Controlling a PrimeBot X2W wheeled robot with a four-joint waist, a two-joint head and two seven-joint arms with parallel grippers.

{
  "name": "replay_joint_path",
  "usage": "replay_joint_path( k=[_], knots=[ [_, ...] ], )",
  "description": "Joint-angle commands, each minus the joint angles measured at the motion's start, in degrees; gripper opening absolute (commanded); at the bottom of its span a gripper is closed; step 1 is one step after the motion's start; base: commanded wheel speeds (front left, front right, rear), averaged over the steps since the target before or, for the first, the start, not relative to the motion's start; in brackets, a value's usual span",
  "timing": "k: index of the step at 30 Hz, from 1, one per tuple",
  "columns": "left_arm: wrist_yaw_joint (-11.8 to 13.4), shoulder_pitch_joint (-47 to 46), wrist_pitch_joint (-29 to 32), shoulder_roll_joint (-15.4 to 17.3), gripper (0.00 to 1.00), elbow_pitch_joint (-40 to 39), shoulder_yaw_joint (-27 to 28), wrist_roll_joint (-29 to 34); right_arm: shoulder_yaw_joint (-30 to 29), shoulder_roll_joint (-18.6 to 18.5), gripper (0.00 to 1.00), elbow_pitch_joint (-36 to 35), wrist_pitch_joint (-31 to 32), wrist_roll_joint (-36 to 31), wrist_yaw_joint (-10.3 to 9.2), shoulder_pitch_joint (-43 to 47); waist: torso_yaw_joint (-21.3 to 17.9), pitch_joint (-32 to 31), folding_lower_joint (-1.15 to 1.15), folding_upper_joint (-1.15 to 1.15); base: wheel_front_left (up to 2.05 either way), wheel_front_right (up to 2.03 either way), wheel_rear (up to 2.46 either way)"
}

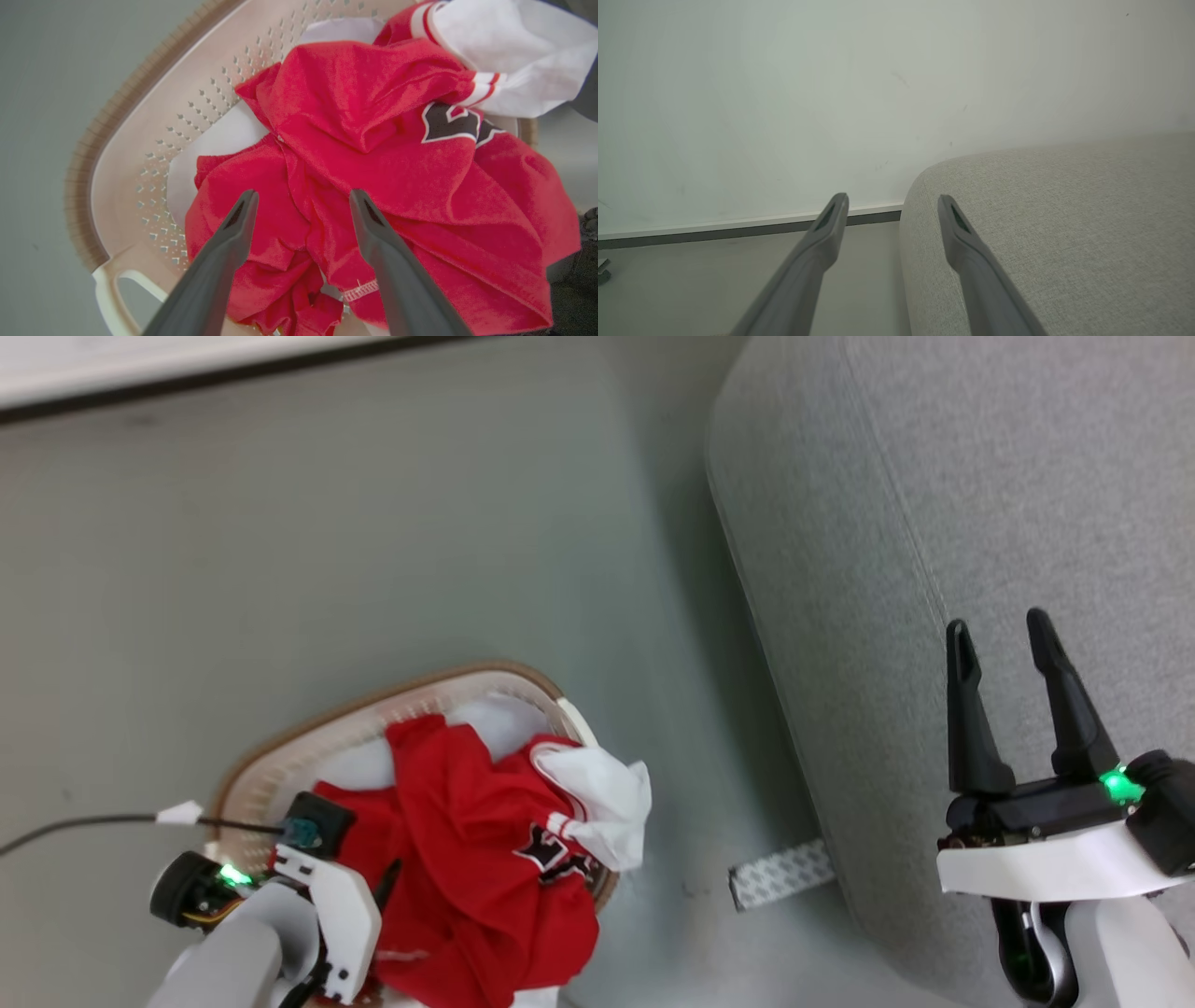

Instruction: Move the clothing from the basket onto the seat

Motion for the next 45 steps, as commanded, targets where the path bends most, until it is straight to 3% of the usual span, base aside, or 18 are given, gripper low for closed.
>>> replay_joint_path(
  k=[1,13,23,24,26,27,37,45],
  knots=[
    [0.1,-1.4,1.2,1.2,1.00,0.9,-2.6,-1.1,-0.1,-0.1,1.00,-0.6,0.0,0.7,-0.12,-1.1,-2.2,4.1,-0.02,0.00,0.00,0.00,0.00],
    [0.1,-9.0,9.7,5.0,1.00,5.7,-17.9,-8.7,1.0,-0.1,1.00,-2.1,0.0,2.8,-0.12,-3.5,-5.6,12.0,-0.02,0.00,0.00,0.00,0.00],
    [0.1,-13.6,11.7,4.9,1.00,11.7,-23.6,-10.7,1.6,-0.1,1.00,-2.7,0.0,4.3,-0.12,-4.5,-7.7,15.8,-0.02,0.00,0.00,0.00,0.00],
    [0.1,-13.8,11.5,4.6,0.82,12.3,-23.6,-11.1,1.7,-0.1,1.00,-2.7,0.0,4.4,-0.12,-4.5,-7.8,15.8,-0.02,0.00,0.00,0.00,0.00],
    [0.1,-14.0,10.9,4.0,0.06,13.0,-23.9,-11.8,1.8,-0.1,1.00,-2.6,0.0,4.4,-0.12,-4.5,-7.9,15.8,-0.02,0.00,0.00,0.00,0.00],
    [0.1,-14.1,10.6,3.8,0.00,13.3,-24.2,-12.1,1.7,-0.1,1.00,-2.4,0.0,4.4,-0.12,-4.4,-7.9,15.6,-0.02,0.00,0.00,0.00,0.00],
    [0.1,-11.3,5.7,0.4,0.00,14.7,-25.5,-16.8,1.4,-0.1,1.00,-0.5,0.0,2.3,-0.12,-4.2,-5.2,7.1,-0.02,0.00,0.00,0.00,0.00],
    [0.1,-7.5,-4.3,-4.0,0.00,15.2,-24.2,-20.6,1.8,-0.1,1.00,2.9,0.0,0.4,-0.12,-1.2,0.0,-5.3,-0.02,0.00,0.00,0.00,0.00]
  ],
)
